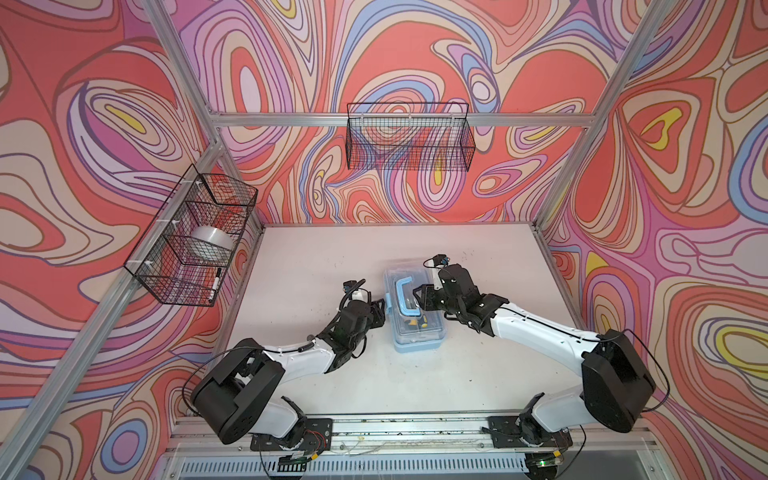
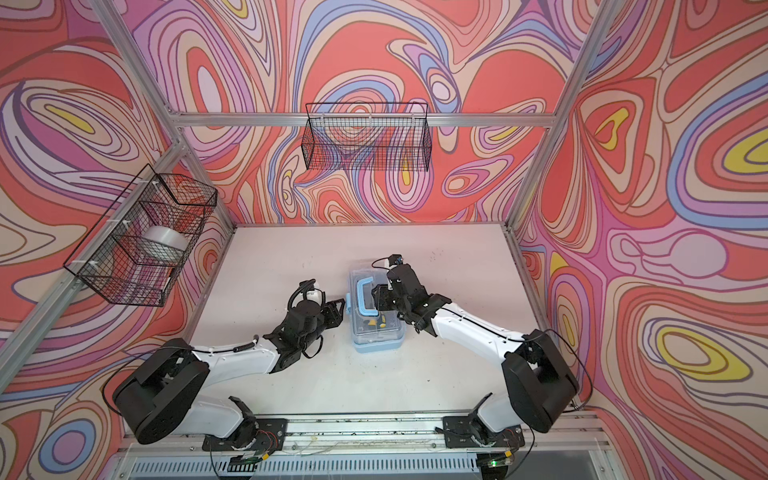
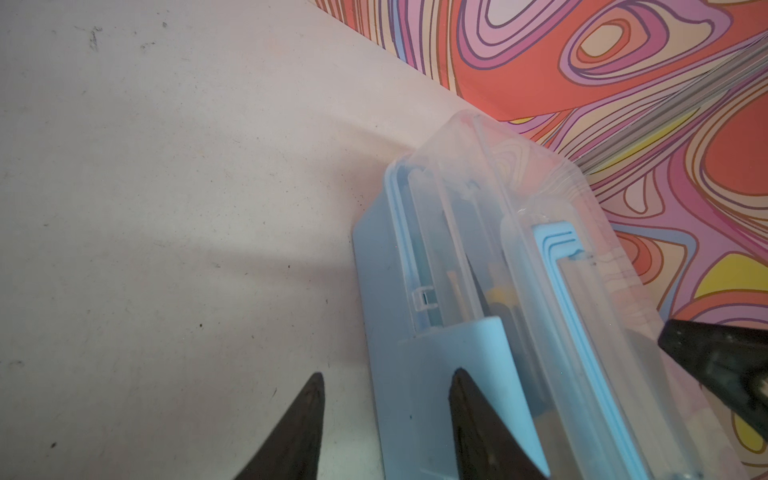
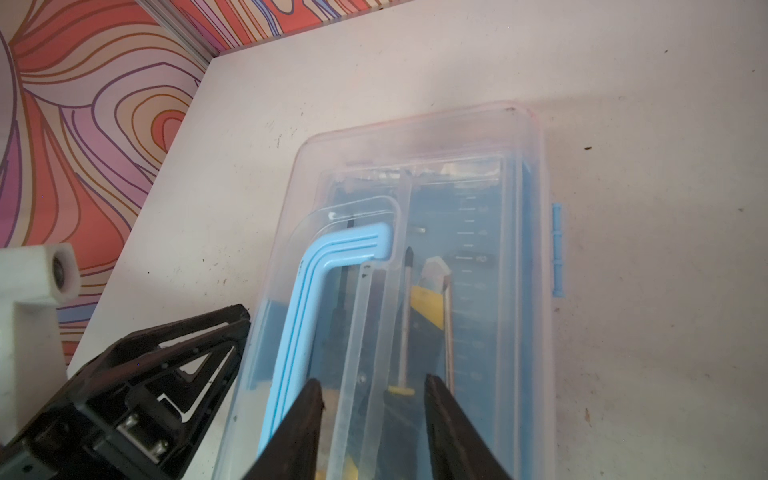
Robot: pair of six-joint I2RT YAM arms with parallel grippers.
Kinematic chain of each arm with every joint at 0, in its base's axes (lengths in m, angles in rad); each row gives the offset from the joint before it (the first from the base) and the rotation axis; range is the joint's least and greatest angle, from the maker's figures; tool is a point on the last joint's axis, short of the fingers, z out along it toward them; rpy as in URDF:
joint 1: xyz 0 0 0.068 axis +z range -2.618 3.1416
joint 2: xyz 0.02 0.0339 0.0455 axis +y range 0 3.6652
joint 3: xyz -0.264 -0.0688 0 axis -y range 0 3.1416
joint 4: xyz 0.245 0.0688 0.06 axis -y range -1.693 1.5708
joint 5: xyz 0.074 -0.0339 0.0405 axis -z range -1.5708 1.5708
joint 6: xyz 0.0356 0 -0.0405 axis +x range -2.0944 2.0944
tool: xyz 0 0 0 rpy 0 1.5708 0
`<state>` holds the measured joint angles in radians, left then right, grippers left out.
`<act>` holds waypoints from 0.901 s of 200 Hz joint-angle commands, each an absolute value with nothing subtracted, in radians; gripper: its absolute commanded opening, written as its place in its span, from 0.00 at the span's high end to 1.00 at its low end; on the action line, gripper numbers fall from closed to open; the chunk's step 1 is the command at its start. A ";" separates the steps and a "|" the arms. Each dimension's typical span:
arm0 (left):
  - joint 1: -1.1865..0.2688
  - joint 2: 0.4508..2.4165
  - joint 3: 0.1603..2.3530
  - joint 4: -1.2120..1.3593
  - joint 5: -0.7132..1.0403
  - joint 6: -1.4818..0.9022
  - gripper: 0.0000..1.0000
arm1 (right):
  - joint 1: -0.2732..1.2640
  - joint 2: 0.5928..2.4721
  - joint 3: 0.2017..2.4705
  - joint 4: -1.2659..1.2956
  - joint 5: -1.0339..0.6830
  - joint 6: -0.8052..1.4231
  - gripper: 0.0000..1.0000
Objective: Pack the tool kit
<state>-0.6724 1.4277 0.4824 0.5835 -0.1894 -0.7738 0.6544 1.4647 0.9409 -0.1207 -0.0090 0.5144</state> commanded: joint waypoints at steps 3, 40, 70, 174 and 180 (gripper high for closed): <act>-0.676 1.405 0.500 0.623 -0.143 -0.795 0.51 | 0.660 1.489 0.909 -0.183 0.003 0.518 0.57; -0.677 1.406 0.497 0.626 -0.130 -0.805 0.53 | 0.661 1.490 0.905 -0.184 0.005 0.517 0.57; -0.678 1.405 0.496 0.628 -0.131 -0.810 0.54 | 0.661 1.490 0.901 -0.186 0.006 0.518 0.57; -0.684 1.411 0.495 0.638 -0.118 -0.827 0.57 | 0.665 1.478 0.885 -0.184 0.012 0.519 0.57; -0.684 1.409 0.495 0.637 -0.118 -0.827 0.57 | 0.666 1.478 0.885 -0.184 0.013 0.519 0.57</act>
<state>-0.6724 1.4197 0.4824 0.6086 -0.1650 -0.8139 0.6582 1.4643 0.9272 -0.0967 0.0017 0.5144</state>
